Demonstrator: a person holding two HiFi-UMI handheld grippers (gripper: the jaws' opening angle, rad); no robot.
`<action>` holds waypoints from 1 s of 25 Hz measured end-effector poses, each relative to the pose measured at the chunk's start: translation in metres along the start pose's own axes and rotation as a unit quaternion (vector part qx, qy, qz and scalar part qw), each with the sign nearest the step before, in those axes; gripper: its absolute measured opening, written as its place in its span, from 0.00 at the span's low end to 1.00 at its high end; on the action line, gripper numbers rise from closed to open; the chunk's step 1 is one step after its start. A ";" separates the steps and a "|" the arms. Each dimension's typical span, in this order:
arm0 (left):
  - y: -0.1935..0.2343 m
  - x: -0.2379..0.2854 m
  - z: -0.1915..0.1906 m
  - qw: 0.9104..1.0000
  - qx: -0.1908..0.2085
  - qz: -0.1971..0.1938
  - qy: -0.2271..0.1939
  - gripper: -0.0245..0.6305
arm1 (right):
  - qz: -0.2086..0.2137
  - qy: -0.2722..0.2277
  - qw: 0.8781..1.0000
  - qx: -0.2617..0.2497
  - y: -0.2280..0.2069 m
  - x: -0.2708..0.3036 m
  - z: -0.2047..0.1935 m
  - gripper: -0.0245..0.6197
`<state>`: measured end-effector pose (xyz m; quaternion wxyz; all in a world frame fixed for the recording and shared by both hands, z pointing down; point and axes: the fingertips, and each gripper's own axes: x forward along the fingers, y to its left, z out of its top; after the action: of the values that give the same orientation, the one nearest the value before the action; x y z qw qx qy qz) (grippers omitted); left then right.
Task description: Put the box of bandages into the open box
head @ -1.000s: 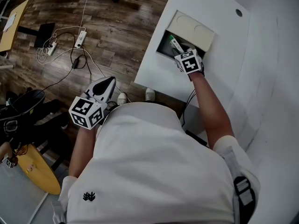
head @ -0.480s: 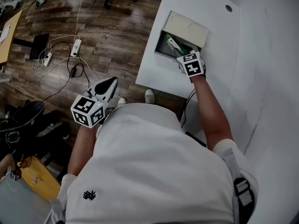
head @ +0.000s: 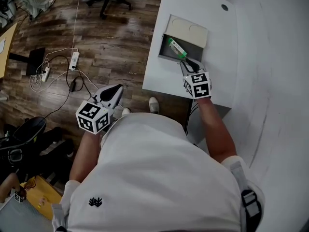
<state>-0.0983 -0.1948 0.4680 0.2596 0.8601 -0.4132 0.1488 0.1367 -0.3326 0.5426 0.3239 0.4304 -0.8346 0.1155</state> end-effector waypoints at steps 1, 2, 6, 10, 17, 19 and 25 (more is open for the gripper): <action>-0.001 -0.001 -0.001 1.000 0.002 -0.005 0.000 0.05 | -0.001 -0.002 1.000 0.007 0.006 -0.006 -0.002 0.15; -0.001 -0.001 -0.002 1.000 0.004 -0.010 -0.001 0.05 | 0.000 -0.003 1.000 0.015 0.013 -0.012 -0.005 0.12; -0.009 -0.008 -0.004 0.999 0.013 -0.033 0.002 0.05 | 0.015 -0.005 0.999 0.045 0.049 -0.040 -0.015 0.07; -0.008 -0.028 -0.006 0.999 0.025 -0.048 0.005 0.05 | 0.033 -0.002 0.998 0.056 0.097 -0.064 -0.022 0.06; 0.004 -0.048 -0.026 0.998 0.039 -0.054 0.019 0.05 | 0.049 -0.020 0.997 0.063 0.153 -0.081 -0.025 0.05; 0.006 -0.054 -0.031 0.997 0.043 -0.059 0.020 0.05 | 0.047 -0.027 0.996 0.067 0.166 -0.086 -0.023 0.05; 0.001 -0.061 -0.049 0.995 0.055 -0.082 0.024 0.05 | 0.029 -0.041 0.996 0.079 0.186 -0.102 -0.029 0.05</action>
<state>-0.1386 -0.1291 0.4799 0.2331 0.9003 -0.3258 0.1704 0.0451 -0.1411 0.5153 0.2511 0.4348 -0.8475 0.1723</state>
